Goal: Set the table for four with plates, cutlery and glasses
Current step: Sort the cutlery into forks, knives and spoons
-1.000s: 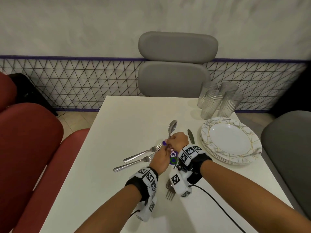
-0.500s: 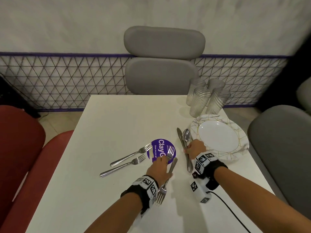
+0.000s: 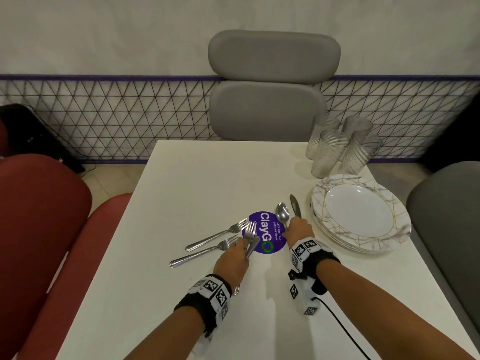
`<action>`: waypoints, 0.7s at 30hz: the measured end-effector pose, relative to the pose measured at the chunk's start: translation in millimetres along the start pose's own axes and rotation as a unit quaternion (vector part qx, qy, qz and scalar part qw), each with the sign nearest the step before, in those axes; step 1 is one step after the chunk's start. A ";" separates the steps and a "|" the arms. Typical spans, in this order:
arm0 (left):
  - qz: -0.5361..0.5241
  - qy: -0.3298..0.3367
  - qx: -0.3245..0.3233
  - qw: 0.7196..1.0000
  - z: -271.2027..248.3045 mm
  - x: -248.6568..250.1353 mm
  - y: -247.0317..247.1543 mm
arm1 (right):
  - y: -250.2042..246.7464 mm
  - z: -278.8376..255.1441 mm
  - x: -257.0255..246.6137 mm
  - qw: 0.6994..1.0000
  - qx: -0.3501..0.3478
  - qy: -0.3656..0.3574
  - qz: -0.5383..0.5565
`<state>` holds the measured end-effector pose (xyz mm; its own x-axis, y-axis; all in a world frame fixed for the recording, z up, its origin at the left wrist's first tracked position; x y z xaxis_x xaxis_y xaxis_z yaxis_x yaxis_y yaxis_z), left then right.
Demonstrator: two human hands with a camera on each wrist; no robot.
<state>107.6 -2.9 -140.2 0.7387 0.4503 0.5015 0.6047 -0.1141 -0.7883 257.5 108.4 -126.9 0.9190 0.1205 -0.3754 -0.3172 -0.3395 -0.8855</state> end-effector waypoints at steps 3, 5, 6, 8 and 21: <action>-0.005 -0.006 0.002 1.000 -1.8 -2.9 -3.5 | 0.5 -2.5 -1.9 1.000 0.007 -0.008 0.001; -0.009 -0.008 0.003 1.000 -2.5 -3.2 -4.1 | 0.4 -4.5 -1.8 1.000 0.010 -0.011 0.002; -0.012 -0.011 0.002 1.000 -2.7 -3.7 -4.1 | 0.5 -5.1 -2.0 1.000 0.010 -0.013 0.002; -0.023 -0.017 -0.001 1.000 -3.9 -4.3 -4.1 | 2.4 -5.0 -0.7 1.000 0.004 -0.015 0.007; -0.086 -0.017 0.029 0.996 -3.1 -11.5 -20.1 | 1.9 -24.3 -74.8 0.955 0.066 -0.271 -0.099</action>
<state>87.9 -8.5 -128.9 0.6149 0.4889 0.6188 0.7018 0.0187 -0.7122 193.8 76.0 -93.9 0.7197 0.6472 -0.2514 -0.2087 -0.1437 -0.9674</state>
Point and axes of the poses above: each hand's wrist, its own z-axis towards the middle knuckle, its own y-axis out of the palm, x = y × z, the point moved 9 cm from there along z, towards the middle knuckle, and after that the axes turned 11 degrees about -y, right-handed, at the moved point
